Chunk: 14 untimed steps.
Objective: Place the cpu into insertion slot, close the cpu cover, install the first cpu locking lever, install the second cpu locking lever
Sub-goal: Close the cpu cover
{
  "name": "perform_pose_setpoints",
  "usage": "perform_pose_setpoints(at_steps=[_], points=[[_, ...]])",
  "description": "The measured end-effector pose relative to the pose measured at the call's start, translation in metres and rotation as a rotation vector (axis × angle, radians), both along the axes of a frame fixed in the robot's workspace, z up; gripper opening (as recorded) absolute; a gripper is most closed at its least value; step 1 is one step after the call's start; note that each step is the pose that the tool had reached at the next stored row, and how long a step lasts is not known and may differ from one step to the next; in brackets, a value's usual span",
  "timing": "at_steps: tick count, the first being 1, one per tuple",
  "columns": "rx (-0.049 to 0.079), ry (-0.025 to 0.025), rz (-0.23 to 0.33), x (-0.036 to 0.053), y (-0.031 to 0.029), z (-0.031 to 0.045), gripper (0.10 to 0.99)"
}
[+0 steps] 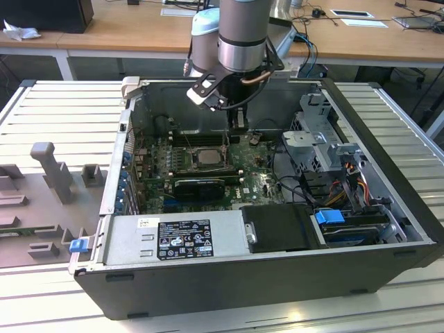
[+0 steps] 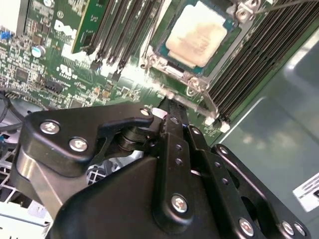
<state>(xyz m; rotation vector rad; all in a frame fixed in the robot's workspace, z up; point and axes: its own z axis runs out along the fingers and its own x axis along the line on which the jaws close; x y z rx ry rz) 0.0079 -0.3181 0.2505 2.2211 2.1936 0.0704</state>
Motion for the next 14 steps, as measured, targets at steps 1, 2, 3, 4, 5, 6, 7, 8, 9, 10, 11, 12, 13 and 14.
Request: perform_pose_setpoints(at_steps=[1, 2, 3, 4, 5, 6, 7, 8, 9, 10, 11, 12, 13, 14], points=[[0.0, 0.0, 0.0, -0.0023, 0.0, 0.0, 0.106], [0.0, 0.0, 0.0, -0.0041, 0.0, 0.0, 0.106], [0.0, 0.0, 0.0, -0.0058, 0.0, -0.0001, 0.106], [0.0, 0.0, 0.0, -0.0077, 0.0001, -0.0001, 0.106], [0.0, 0.0, 0.0, -0.0099, 0.0, 0.0, 0.106], [0.0, 0.0, 0.0, -0.0116, 0.0, 0.0, 0.106], [0.0, 0.0, 0.0, -0.0135, 0.0, 0.0, 0.106], [0.0, 0.0, 0.0, -0.0149, 0.0, -0.0001, 0.106], [0.0, 0.0, 0.0, -0.0162, 0.0, -0.0009, 0.106], [0.0, 0.0008, 0.0, -0.0168, 0.0, -0.0021, 0.106], [0.0, 0.0019, 0.0, -0.0177, 0.0, -0.0031, 0.106], [0.0, 0.0021, 0.0, -0.0189, 0.0, -0.0038, 0.106], [0.0, 0.0024, 0.0, -0.0232, 0.0, -0.0047, 0.106], [0.0, 0.0023, 0.001, -0.0259, 0.0, -0.0049, 0.106]])
